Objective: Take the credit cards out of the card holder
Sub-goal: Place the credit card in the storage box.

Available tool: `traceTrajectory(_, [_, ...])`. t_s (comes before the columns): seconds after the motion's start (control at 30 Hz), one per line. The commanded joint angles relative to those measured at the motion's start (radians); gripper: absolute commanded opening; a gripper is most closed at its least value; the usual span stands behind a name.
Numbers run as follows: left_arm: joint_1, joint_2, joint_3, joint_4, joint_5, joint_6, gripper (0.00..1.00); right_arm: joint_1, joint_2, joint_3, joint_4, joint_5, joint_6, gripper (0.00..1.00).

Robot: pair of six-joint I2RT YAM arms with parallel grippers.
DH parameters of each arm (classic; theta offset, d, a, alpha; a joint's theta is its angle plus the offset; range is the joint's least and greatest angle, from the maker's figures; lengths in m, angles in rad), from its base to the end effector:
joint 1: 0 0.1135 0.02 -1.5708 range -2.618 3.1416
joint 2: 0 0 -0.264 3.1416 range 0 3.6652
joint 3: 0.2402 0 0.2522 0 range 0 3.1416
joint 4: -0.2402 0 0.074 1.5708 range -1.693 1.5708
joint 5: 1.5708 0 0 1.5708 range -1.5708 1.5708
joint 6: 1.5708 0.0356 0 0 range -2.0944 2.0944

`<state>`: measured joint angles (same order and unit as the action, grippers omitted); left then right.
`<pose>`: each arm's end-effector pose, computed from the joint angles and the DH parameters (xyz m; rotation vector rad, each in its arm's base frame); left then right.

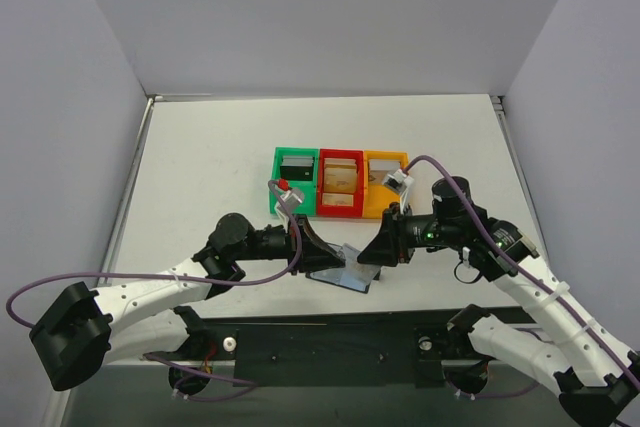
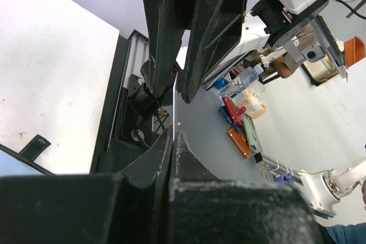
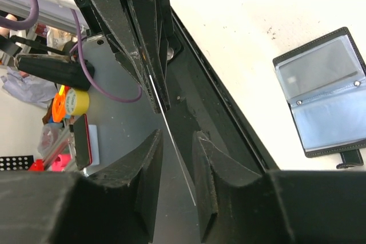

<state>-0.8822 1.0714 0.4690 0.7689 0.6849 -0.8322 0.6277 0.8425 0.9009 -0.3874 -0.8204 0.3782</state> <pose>0.1285 -0.1916 0.2727 0.7183 1.5920 -1.8139 0.1290 0.1258 0.3530 -0.8527 1.8775 1.4291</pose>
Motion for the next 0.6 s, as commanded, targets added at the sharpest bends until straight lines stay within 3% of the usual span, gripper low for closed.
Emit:
traceTrajectory(0.0, [-0.001,-0.016,0.008,0.067,0.007,-0.001,0.0,-0.026,-0.01,0.004,0.032,-0.059,-0.001,0.2])
traceTrajectory(0.3, [0.0,-0.005,0.008,0.079,-0.001,-0.008,0.0,-0.028,-0.003,-0.007,0.032,-0.091,-0.004,0.01])
traceTrajectory(0.37, [0.0,-0.007,0.011,0.079,-0.01,-0.004,0.0,-0.029,0.004,0.0,0.027,-0.108,-0.005,0.0])
traceTrajectory(0.4, [0.0,-0.007,0.014,0.058,-0.018,-0.004,0.04,-0.029,0.012,0.006,0.022,-0.126,-0.016,0.0])
traceTrajectory(0.43, [0.003,-0.011,0.025,0.038,-0.031,0.005,0.14,-0.028,0.012,0.015,0.007,-0.119,-0.021,0.0])
traceTrajectory(0.47, [0.008,-0.011,0.034,-0.018,-0.034,0.008,0.37,-0.028,0.007,0.016,0.004,-0.114,-0.025,0.0])
traceTrajectory(0.57, [0.07,-0.053,0.054,-0.12,-0.036,0.013,0.53,-0.031,-0.011,0.042,-0.007,-0.073,-0.041,0.0])
